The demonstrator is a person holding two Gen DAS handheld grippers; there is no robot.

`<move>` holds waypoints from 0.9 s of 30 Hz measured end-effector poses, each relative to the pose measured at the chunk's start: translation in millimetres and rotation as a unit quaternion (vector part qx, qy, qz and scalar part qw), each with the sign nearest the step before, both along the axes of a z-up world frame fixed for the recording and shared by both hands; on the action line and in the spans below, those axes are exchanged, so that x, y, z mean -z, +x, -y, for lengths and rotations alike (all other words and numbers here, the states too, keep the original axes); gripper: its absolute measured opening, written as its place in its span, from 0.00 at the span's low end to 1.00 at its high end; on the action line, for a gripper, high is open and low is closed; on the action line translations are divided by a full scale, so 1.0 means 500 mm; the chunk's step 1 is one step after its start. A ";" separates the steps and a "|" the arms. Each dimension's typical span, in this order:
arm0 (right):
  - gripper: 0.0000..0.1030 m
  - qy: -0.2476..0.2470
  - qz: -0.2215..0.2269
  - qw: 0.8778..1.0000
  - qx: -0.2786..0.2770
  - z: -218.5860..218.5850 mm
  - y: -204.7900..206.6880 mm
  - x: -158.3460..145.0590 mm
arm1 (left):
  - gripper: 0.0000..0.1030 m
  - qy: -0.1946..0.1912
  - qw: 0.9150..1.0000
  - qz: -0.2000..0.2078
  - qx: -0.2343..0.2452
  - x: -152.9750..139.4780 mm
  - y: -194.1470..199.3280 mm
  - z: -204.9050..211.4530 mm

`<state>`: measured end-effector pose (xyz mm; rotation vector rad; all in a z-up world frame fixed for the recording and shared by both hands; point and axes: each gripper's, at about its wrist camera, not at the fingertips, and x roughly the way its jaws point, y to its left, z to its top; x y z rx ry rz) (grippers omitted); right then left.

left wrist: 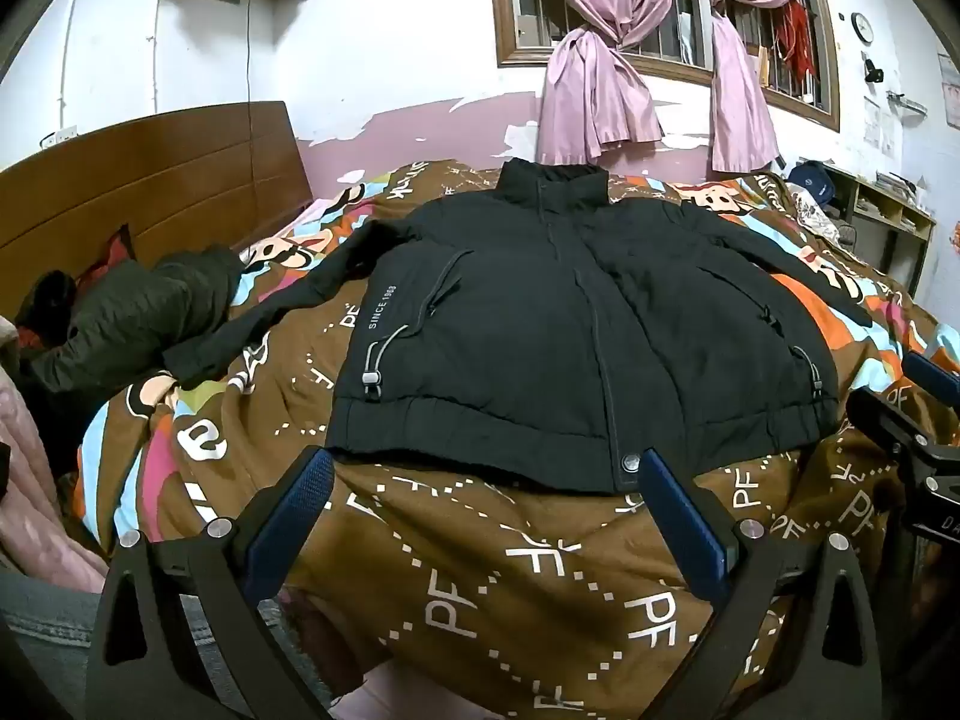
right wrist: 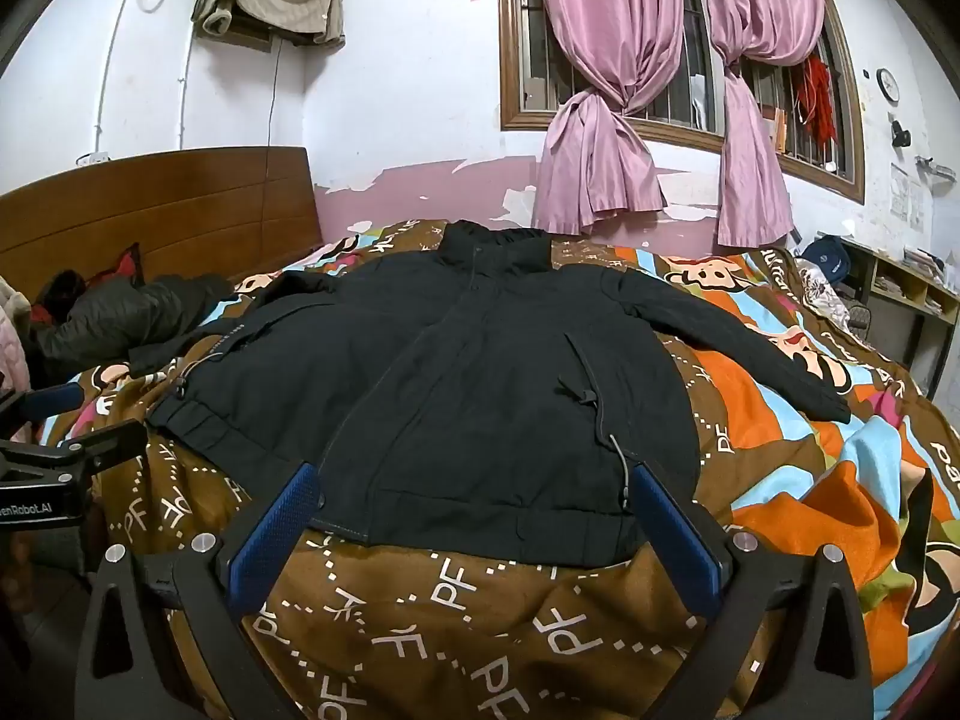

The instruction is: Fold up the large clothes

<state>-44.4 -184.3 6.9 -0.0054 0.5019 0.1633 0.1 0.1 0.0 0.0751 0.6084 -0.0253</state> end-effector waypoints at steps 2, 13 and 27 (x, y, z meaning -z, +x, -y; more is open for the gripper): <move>1.00 0.000 0.000 1.000 0.000 0.000 0.000 0.000 | 0.96 0.000 1.000 0.001 0.000 0.000 0.000 0.000; 1.00 0.001 -0.001 1.000 0.000 -0.001 0.002 0.000 | 0.96 0.002 1.000 0.003 0.000 0.000 0.000 0.000; 1.00 0.001 -0.003 1.000 0.000 -0.003 0.003 0.000 | 0.96 0.004 1.000 0.003 0.000 0.000 0.000 0.000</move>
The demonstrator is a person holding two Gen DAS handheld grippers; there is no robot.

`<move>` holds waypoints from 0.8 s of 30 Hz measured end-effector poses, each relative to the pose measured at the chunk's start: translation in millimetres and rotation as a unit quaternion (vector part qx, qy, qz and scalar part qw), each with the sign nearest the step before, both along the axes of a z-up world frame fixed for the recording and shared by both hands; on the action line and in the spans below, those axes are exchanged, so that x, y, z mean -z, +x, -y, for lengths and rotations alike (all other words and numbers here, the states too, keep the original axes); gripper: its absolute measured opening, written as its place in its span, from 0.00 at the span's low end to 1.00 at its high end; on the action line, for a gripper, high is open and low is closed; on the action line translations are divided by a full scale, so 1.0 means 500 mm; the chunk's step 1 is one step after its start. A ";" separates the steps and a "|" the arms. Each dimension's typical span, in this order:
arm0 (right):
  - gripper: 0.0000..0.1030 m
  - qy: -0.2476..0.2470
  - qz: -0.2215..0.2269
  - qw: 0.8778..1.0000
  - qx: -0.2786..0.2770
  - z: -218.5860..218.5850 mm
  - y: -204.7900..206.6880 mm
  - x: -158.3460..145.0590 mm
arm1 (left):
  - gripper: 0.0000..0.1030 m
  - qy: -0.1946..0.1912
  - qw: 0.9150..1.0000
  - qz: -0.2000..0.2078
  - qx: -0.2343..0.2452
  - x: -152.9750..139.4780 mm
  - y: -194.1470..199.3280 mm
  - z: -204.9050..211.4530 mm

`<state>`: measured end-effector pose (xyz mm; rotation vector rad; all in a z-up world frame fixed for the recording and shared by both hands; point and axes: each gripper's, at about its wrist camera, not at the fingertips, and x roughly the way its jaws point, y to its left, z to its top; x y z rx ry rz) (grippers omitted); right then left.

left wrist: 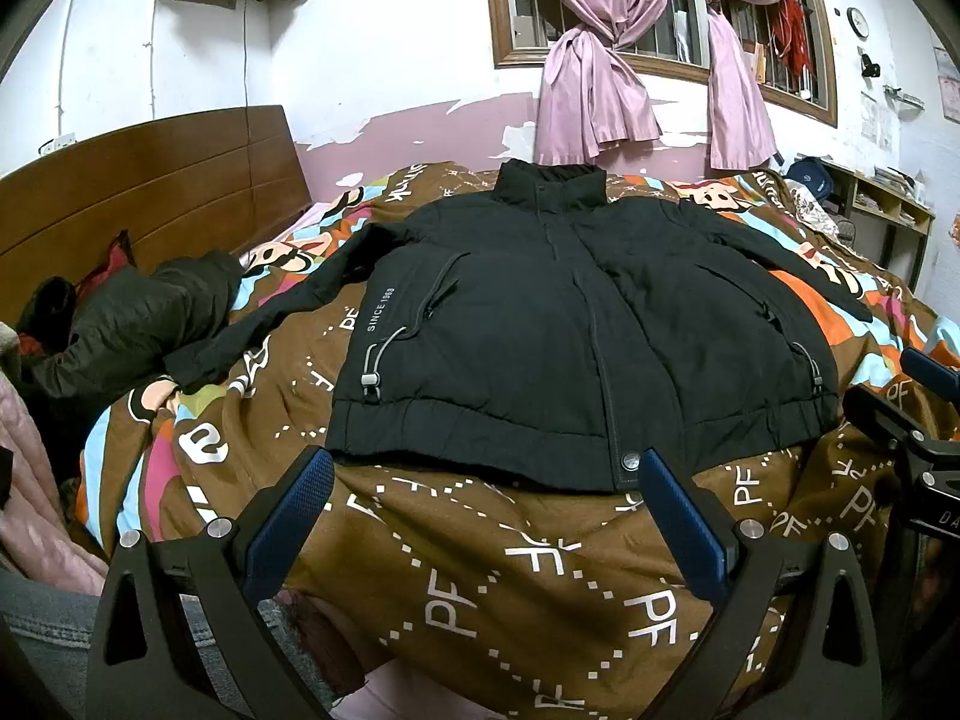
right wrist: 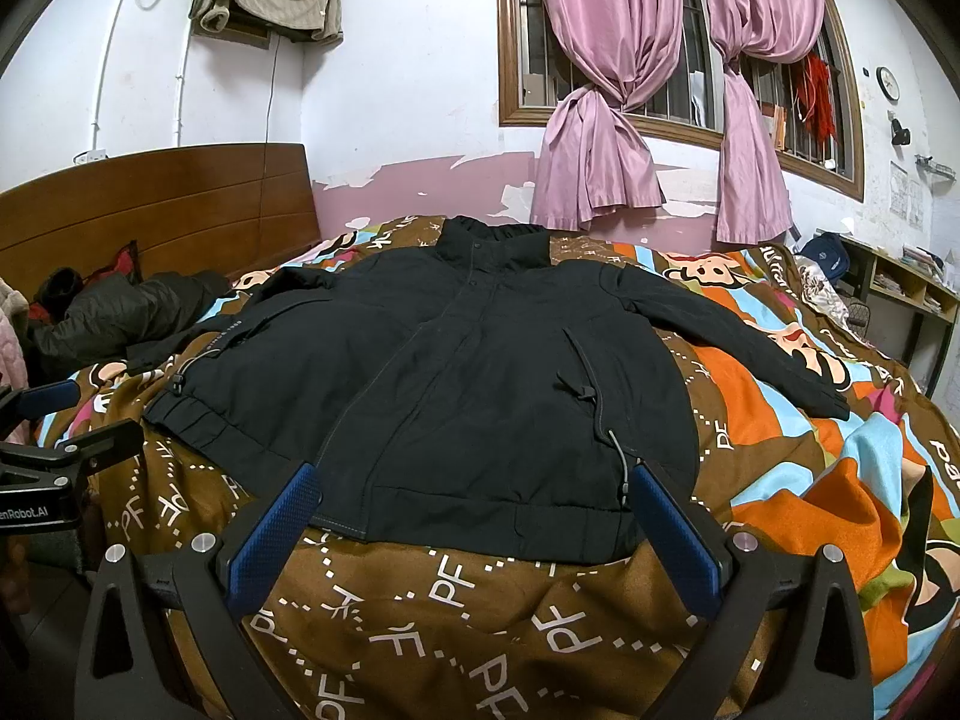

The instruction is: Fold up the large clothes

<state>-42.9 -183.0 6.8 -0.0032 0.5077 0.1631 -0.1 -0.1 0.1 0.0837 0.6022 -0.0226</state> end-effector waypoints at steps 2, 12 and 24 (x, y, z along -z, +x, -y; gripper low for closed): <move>1.00 0.000 0.000 1.000 0.000 0.000 0.000 0.000 | 0.96 0.000 1.000 0.000 0.000 0.000 0.000 0.000; 1.00 0.000 -0.001 1.000 0.000 -0.001 0.001 0.000 | 0.96 0.002 1.000 0.000 0.000 0.000 0.000 0.000; 1.00 0.000 -0.002 1.000 0.001 -0.002 0.002 0.000 | 0.96 0.004 1.000 0.001 0.000 0.000 0.000 0.000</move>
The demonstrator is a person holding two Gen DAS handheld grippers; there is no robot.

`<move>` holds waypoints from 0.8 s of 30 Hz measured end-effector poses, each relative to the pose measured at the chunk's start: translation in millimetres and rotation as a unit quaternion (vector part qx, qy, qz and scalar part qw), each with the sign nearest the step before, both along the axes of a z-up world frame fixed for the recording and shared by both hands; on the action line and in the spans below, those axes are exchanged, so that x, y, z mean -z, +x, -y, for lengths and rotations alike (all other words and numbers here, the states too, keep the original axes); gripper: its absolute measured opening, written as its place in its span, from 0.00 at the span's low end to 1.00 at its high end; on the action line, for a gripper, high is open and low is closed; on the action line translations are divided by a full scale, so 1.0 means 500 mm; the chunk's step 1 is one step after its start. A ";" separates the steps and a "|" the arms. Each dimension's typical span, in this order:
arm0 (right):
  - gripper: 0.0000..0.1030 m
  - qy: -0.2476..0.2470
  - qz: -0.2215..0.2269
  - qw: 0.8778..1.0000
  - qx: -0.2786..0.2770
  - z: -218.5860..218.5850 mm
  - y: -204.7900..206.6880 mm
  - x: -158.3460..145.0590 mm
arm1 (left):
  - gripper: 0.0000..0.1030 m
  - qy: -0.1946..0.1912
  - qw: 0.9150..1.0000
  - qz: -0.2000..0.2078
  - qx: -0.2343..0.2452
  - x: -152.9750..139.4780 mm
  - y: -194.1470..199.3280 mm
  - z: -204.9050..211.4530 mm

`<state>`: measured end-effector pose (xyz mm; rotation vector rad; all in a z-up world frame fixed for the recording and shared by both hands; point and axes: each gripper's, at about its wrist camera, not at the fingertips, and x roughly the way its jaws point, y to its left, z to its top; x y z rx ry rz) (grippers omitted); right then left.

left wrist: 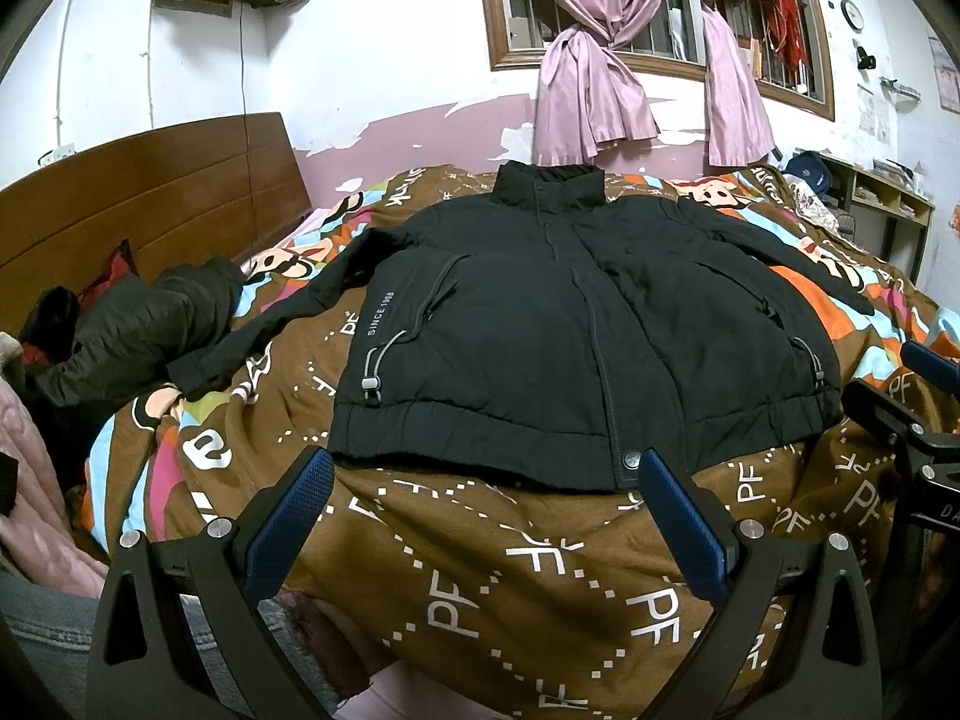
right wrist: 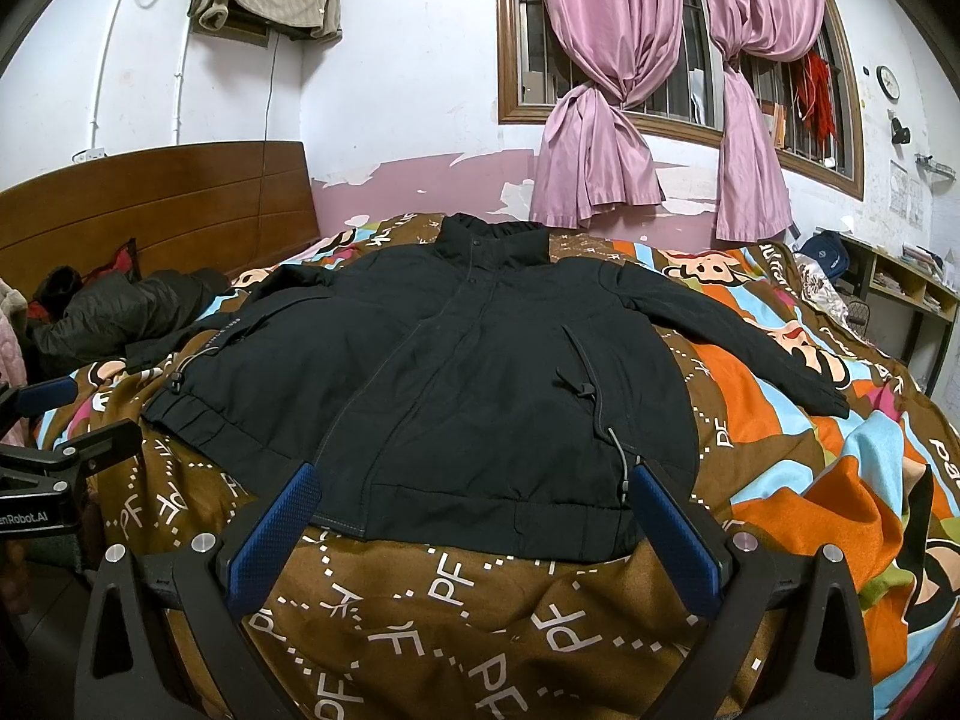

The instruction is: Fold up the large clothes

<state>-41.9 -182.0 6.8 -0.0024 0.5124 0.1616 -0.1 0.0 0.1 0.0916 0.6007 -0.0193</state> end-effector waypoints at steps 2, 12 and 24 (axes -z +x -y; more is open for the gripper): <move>1.00 0.000 0.000 1.000 0.000 0.000 0.000 0.000 | 0.96 0.000 1.000 0.000 0.000 0.000 0.000 -0.001; 1.00 0.000 -0.001 1.000 0.000 0.000 0.001 0.000 | 0.96 0.002 1.000 0.000 0.000 0.000 0.000 -0.001; 1.00 0.000 -0.003 1.000 0.000 0.000 0.003 0.002 | 0.96 0.003 1.000 0.001 0.000 0.000 0.000 0.000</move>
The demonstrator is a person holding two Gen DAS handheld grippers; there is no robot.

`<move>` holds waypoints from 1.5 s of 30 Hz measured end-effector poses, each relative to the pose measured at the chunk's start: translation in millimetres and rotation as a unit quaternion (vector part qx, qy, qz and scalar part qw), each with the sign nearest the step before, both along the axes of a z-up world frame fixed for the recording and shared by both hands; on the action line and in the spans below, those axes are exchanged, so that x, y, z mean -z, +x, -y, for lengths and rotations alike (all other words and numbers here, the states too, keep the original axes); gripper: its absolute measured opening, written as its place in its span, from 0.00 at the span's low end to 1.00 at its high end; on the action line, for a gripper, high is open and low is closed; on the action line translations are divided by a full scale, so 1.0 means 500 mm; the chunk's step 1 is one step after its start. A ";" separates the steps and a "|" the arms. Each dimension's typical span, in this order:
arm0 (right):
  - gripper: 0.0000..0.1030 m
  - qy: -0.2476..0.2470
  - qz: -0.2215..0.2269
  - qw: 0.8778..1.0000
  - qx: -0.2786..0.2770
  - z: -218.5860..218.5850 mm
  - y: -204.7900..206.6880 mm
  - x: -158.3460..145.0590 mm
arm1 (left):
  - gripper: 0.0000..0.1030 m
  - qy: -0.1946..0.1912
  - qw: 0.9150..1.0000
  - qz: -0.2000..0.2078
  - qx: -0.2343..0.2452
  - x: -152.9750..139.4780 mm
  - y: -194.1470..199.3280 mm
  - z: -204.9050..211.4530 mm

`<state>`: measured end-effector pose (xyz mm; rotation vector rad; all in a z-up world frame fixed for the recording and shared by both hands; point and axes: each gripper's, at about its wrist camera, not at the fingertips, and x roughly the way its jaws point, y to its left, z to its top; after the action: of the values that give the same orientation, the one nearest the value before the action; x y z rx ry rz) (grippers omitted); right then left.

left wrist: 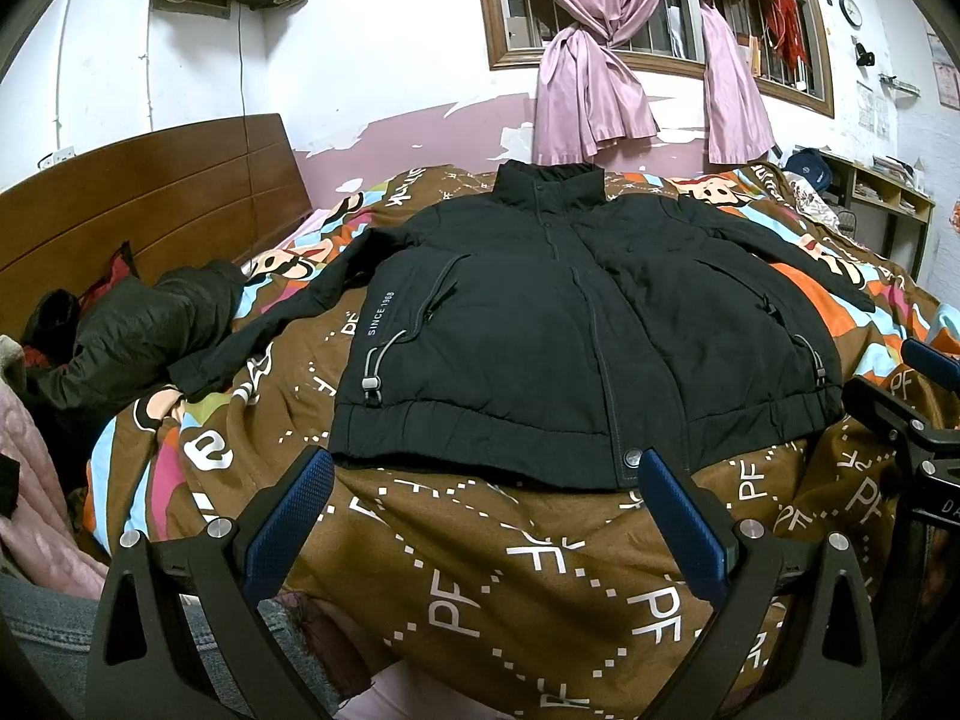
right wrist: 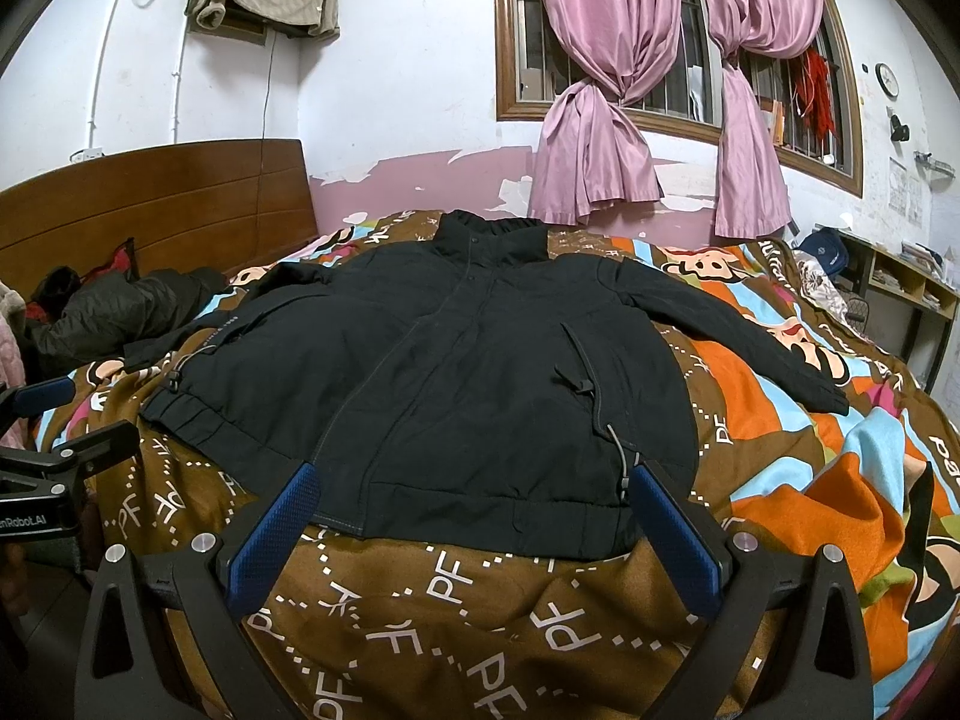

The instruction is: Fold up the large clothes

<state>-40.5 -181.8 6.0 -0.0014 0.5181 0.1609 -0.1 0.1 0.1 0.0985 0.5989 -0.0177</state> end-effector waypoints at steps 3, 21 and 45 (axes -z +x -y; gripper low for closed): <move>1.00 0.000 0.000 1.000 0.000 0.000 0.001 0.001 | 0.96 0.001 1.000 0.000 0.000 0.000 0.000 0.001; 1.00 -0.001 -0.003 1.000 0.000 -0.004 0.007 0.000 | 0.96 0.003 1.000 0.000 0.000 0.000 0.000 0.001; 1.00 0.052 0.000 0.997 0.065 0.211 0.177 -0.089 | 0.96 -0.034 0.999 -0.029 0.019 -0.044 0.258 0.017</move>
<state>47.9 -287.2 50.7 0.1339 0.5070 0.0606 129.0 -8.6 21.9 0.0442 0.6541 -0.0775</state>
